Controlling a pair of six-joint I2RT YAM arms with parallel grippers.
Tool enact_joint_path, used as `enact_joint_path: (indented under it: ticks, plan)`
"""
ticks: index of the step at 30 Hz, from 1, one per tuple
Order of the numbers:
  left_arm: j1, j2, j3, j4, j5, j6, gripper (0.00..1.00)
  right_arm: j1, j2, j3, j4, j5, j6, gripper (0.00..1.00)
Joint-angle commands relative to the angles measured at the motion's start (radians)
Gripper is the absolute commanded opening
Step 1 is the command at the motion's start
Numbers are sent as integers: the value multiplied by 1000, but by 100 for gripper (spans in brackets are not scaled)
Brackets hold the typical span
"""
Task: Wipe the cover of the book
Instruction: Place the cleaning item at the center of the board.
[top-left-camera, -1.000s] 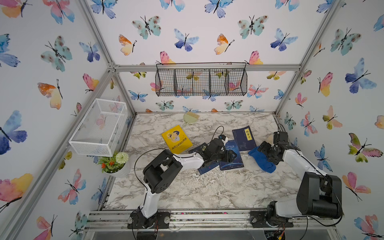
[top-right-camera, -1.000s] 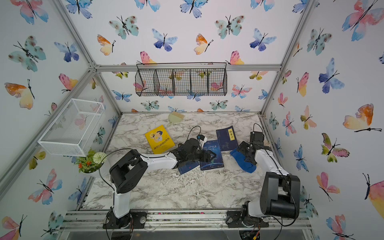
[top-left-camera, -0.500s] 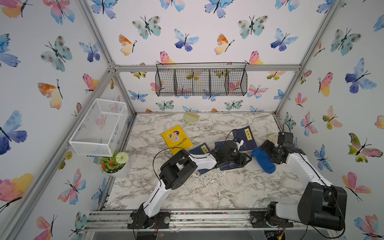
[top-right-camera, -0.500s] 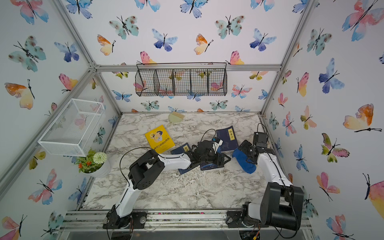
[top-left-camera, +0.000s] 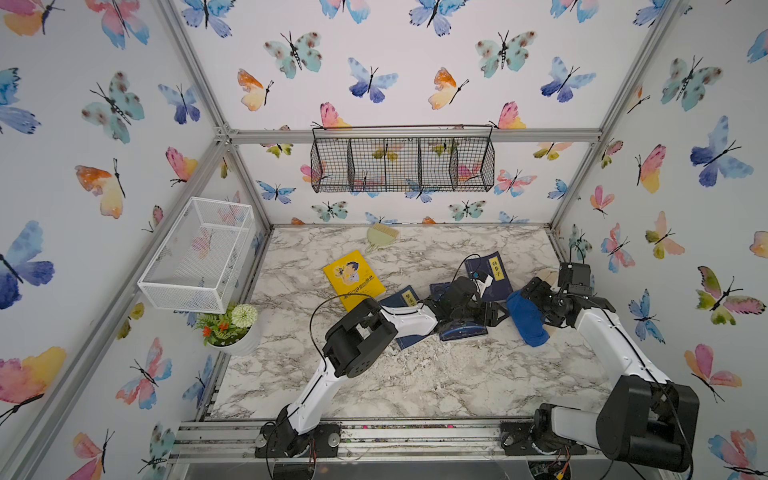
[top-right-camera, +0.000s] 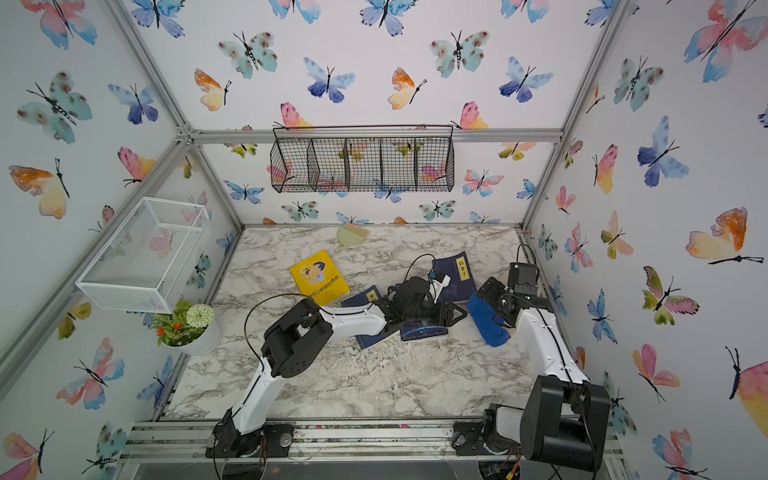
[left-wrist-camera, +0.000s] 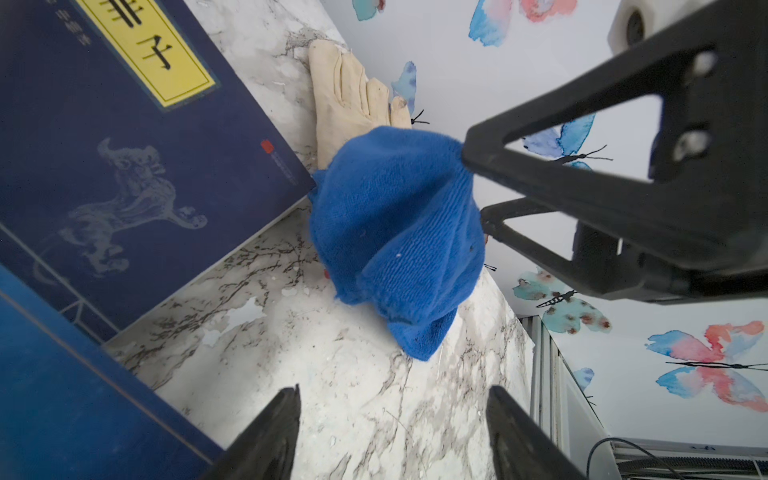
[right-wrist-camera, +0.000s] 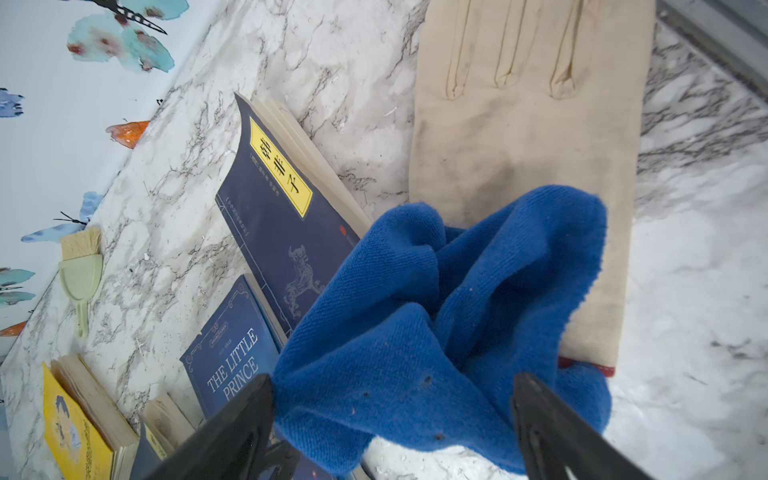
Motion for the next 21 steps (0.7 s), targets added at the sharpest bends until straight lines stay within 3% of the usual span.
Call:
enact_joint_path:
  ticks: [1,21]
  plan:
    - [1,26,11,0,18,2,71,-8,-36,24,-44,-20,1,91]
    - [-1,92,109,14,31,-21,71,-8,-156,-40,-86,-32,3,91]
